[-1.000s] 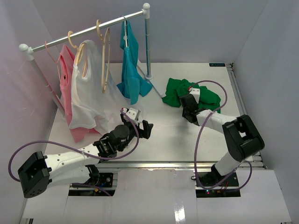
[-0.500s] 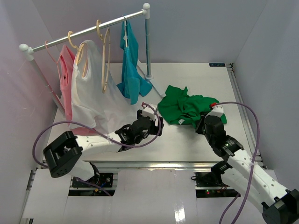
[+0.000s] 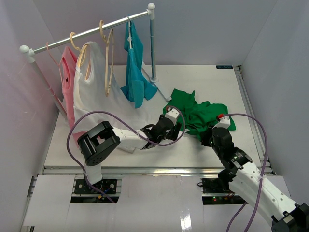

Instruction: Place the t-shirt on the hanger

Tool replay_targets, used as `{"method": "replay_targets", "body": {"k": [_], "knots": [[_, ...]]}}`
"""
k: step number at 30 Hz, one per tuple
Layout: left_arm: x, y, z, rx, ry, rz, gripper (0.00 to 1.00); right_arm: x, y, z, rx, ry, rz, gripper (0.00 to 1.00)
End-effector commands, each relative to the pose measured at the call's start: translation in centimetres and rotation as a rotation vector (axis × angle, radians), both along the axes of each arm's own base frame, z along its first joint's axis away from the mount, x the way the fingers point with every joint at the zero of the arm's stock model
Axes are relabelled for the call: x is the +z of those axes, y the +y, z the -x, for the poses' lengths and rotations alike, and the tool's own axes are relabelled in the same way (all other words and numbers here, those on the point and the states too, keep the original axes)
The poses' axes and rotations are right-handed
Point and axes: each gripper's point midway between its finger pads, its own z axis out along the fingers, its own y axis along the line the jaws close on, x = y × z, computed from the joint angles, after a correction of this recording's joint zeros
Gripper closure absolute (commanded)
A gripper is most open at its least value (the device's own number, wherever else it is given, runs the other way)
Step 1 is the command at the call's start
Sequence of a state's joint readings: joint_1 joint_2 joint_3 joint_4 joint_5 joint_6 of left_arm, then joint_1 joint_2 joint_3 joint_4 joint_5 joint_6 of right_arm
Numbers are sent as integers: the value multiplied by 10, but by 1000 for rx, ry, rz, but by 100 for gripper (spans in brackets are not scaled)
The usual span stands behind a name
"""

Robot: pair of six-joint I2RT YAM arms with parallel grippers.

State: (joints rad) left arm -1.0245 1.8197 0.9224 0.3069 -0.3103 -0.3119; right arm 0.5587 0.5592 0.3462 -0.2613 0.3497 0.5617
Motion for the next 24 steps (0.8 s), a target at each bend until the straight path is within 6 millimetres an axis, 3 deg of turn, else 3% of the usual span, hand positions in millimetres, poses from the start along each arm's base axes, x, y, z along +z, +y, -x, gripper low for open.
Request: {"method": "replay_targets", "body": {"k": [1,9,20,24], "knots": [[29,-21,-25,6,-92,-9,32,20,8,-5,11,-73,-66,92],[5,-19,-37,26,-106,-128,37,25,3,-3,1,-94,-63,92],[-13,-12,-41,31,-120,-199,33,32,-2,-3,-14,-107,-48,92],[-12,-12,-46,49,-142,-209,38,31,-2,-2,-11,-110,-52,92]]}}
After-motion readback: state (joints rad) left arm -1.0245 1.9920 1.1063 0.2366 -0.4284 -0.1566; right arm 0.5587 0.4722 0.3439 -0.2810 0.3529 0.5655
